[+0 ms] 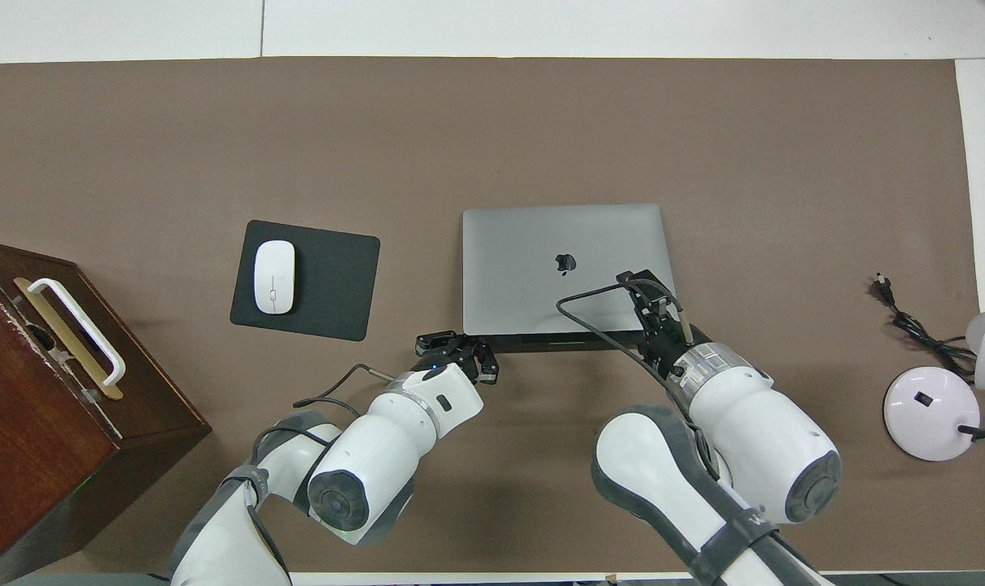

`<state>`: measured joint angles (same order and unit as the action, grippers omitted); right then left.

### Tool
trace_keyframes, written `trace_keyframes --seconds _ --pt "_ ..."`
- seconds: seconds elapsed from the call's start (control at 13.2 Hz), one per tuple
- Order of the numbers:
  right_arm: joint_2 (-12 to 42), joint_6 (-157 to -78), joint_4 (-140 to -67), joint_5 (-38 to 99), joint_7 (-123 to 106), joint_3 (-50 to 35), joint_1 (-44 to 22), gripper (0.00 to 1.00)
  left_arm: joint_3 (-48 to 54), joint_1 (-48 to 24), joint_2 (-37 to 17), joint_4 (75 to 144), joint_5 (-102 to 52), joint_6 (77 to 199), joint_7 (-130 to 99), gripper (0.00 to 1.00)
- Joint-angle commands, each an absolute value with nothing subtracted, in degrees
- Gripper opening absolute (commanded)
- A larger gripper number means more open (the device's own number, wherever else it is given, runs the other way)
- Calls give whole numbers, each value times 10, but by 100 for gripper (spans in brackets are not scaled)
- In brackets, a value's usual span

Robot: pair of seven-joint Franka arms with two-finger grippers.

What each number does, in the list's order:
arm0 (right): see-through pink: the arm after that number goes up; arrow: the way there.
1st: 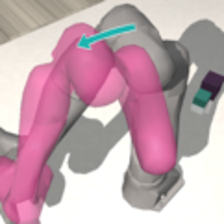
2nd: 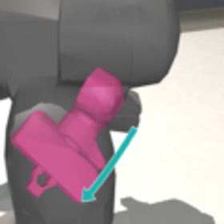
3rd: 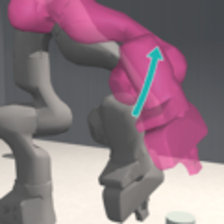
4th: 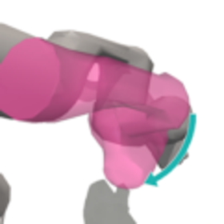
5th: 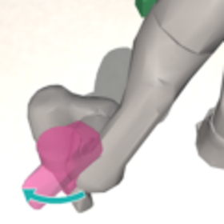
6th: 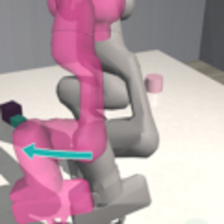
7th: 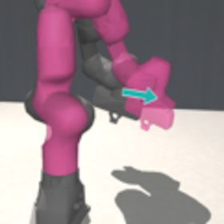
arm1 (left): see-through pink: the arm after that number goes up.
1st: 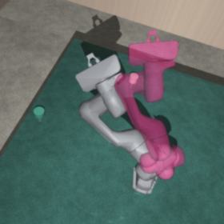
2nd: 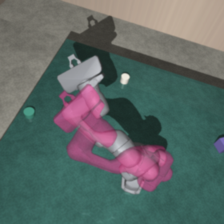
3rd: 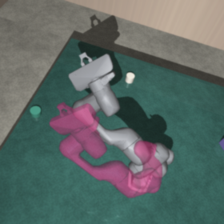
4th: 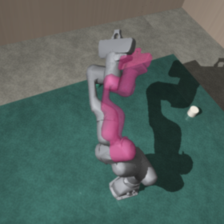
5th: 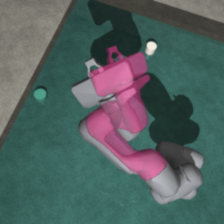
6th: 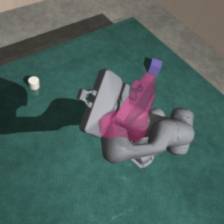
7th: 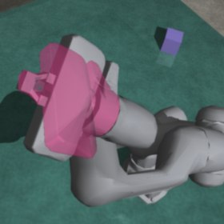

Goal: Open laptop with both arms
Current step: 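Lift the laptop lid upward with the right gripper while the left holds the base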

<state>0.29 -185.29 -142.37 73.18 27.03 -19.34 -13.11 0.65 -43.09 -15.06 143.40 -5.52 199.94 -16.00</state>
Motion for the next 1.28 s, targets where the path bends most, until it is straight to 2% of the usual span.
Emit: trace_keyframes --seconds 0.0,0.83,1.21 --pt "25 -1857 -1395 749 221 -197 -110 99 1 -428 -176 1424 -54 2007 -146 0" --pt "68 -1859 -1296 747 218 -197 -99 99 1 -427 -194 1419 -54 2007 -139 0" --pt "76 -1859 -1274 744 218 -197 -97 99 1 -427 -203 1416 -54 2007 -135 0"
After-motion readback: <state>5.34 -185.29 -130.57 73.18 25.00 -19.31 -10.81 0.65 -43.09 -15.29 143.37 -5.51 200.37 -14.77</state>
